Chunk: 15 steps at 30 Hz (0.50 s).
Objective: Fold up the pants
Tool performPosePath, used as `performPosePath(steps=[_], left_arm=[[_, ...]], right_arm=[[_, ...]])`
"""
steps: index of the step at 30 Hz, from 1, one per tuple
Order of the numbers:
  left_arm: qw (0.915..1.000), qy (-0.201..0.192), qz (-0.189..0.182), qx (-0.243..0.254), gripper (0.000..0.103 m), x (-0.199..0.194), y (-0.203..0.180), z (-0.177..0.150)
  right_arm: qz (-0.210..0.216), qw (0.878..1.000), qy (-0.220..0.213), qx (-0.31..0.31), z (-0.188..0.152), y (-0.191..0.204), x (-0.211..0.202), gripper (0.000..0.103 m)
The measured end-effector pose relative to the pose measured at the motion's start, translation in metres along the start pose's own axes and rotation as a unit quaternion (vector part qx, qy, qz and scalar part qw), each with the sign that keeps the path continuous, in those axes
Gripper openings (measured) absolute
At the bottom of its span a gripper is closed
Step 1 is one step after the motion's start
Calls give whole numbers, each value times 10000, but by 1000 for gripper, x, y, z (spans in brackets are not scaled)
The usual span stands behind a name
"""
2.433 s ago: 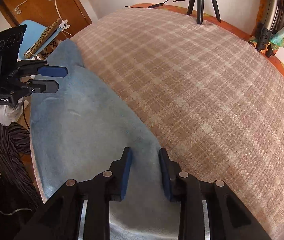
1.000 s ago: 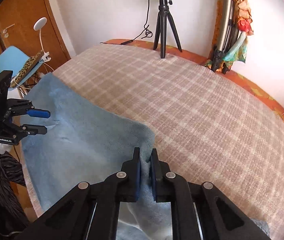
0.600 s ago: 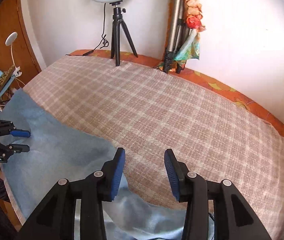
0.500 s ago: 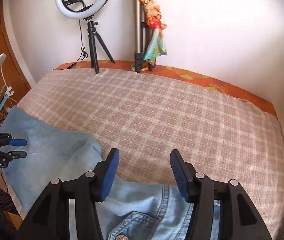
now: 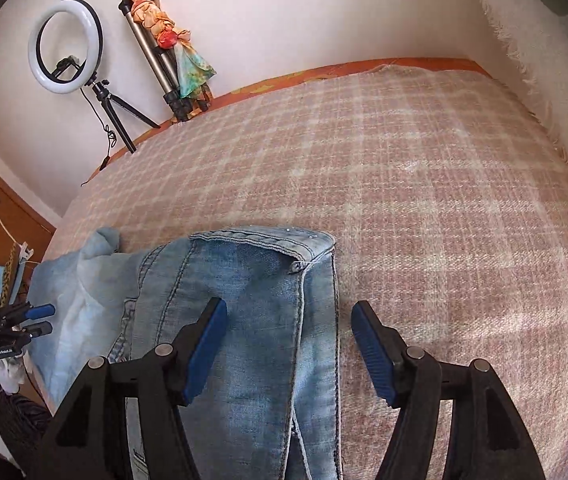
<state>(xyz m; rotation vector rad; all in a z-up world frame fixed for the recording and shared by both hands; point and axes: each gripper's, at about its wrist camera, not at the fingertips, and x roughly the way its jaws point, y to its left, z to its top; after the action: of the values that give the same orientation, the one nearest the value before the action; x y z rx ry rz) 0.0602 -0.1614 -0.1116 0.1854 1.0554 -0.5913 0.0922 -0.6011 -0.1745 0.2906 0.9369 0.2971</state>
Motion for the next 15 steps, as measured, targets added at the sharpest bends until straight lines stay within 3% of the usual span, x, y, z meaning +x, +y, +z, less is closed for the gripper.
performPosePath(steps=[1, 2, 4, 6, 11, 15], left_arm=[[10000, 23, 40, -22, 42, 2, 1, 0], [10000, 46, 46, -50, 42, 3, 1, 0], [9999, 65, 84, -36, 42, 5, 1, 0], [9999, 68, 106, -5, 42, 6, 1, 1], [10000, 37, 82, 25, 42, 8, 1, 2], [10000, 24, 73, -4, 42, 9, 2, 2]], right_arm=[[-8, 10000, -5, -65, 1, 4, 3, 70], [53, 10000, -8, -73, 3, 6, 3, 63], [166, 9998, 141, -40, 3, 11, 7, 30], [-147, 9999, -1, -91, 0, 20, -5, 10], [-892, 9936, -683, 117, 6, 28, -68, 6], [-1360, 9897, -419, 163, 17, 14, -58, 7]])
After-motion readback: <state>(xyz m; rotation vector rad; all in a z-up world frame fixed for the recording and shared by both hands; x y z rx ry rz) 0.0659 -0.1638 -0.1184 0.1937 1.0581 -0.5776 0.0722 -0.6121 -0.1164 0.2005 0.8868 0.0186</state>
